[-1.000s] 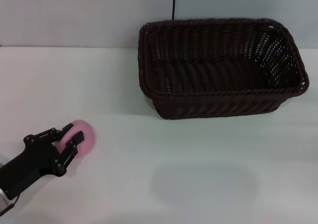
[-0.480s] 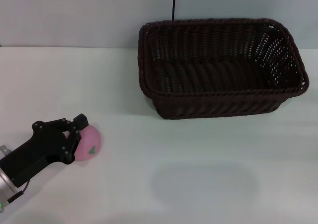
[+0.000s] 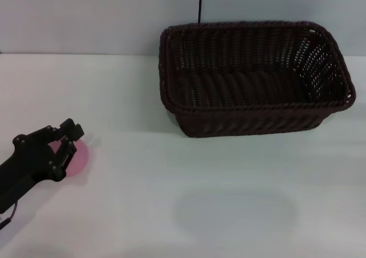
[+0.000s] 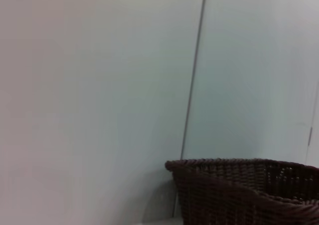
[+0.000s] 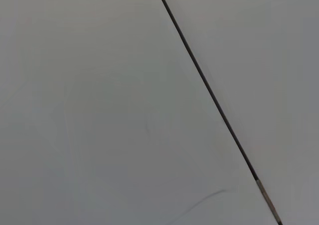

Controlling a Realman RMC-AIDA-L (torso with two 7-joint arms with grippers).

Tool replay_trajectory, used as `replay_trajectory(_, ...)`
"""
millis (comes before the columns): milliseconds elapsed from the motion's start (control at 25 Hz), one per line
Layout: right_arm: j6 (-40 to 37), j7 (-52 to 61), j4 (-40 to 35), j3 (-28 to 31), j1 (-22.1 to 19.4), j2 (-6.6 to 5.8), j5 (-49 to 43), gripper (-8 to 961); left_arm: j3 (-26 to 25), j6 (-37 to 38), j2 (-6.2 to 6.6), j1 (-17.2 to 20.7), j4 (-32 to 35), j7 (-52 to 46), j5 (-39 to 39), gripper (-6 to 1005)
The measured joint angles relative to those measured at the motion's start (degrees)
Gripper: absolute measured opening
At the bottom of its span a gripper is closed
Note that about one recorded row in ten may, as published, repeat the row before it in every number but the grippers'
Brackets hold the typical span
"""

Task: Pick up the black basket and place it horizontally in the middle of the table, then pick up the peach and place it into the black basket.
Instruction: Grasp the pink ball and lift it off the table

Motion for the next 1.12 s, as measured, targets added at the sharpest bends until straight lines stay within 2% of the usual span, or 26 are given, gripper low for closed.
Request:
replay_trajectory(400,0.23,-1.64,1.45,0.02,0.64,-0.09,0.0,620,0.24,-3.66,0.07,1.57,0.34,0.34,0.29,267)
replay_trajectory(560,0.65,-2.25,1.62,0.02,0.77,-0.06,0.0,620,-0.15,-3.88,0.18,2.36,0.57,0.35,0.29,506)
replay_trajectory(840,1.0,-2.29,1.65,0.0,1.22,-0.01,0.0,620,0.62,-6.13,0.18,1.79,0.6,-0.1,2.98,739)
replay_trajectory(1040,1.0,-2.29,1.64,0.0,1.54,0.0,0.0,620,1.23,-7.15,0.03,1.39,0.55,-0.15,3.26,854)
replay_trajectory(1120,1.0,-2.29,1.62,0.0,1.59,0.01,0.0,620,1.51,-7.96,0.03,1.21,0.48,-0.14,3.27,849)
